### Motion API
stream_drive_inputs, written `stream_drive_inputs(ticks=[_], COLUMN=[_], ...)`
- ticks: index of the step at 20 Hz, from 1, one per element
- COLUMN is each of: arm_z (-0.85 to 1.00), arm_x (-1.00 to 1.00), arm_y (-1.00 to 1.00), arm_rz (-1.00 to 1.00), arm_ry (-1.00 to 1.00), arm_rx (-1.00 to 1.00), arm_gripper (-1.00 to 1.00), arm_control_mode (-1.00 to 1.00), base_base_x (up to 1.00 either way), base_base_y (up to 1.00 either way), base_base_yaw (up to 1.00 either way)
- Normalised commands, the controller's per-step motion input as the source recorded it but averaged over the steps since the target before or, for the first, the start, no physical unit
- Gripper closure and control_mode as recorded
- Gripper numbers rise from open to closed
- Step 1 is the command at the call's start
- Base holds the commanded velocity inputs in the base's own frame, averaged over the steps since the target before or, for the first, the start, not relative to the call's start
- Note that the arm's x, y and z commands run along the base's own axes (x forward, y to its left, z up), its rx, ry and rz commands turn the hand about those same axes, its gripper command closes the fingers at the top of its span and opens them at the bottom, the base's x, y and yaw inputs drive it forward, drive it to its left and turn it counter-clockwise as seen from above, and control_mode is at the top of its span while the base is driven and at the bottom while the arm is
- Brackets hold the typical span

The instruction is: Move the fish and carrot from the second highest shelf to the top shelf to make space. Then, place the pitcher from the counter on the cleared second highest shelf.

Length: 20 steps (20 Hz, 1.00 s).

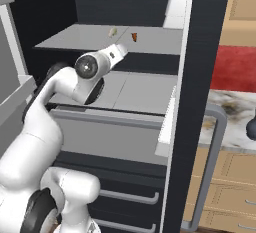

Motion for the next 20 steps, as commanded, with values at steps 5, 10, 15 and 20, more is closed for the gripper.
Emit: stream_drive_inputs(ticks=[5, 10, 15, 20], arm_z=[0.0, -0.01, 0.0, 0.0], arm_x=[-1.0, -1.0, -0.84, -0.29], arm_y=[0.22, 0.17, 0.06, 0.02], arm_rz=[0.0, 0.0, 0.0, -0.01], arm_ry=[0.06, 0.19, 0.29, 0.13], arm_rx=[-0.02, -0.01, -0.04, -0.02], arm_gripper=[-1.0, -1.0, -1.0, -1.0], arm_control_mode=[-1.0, -1.0, -1.0, -1.0], base_base_x=[0.0, 0.0, 0.0, 0.0], base_base_y=[0.0, 0.0, 0.0, 0.0], base_base_yaw=[0.0, 0.0, 0.0, 0.0])
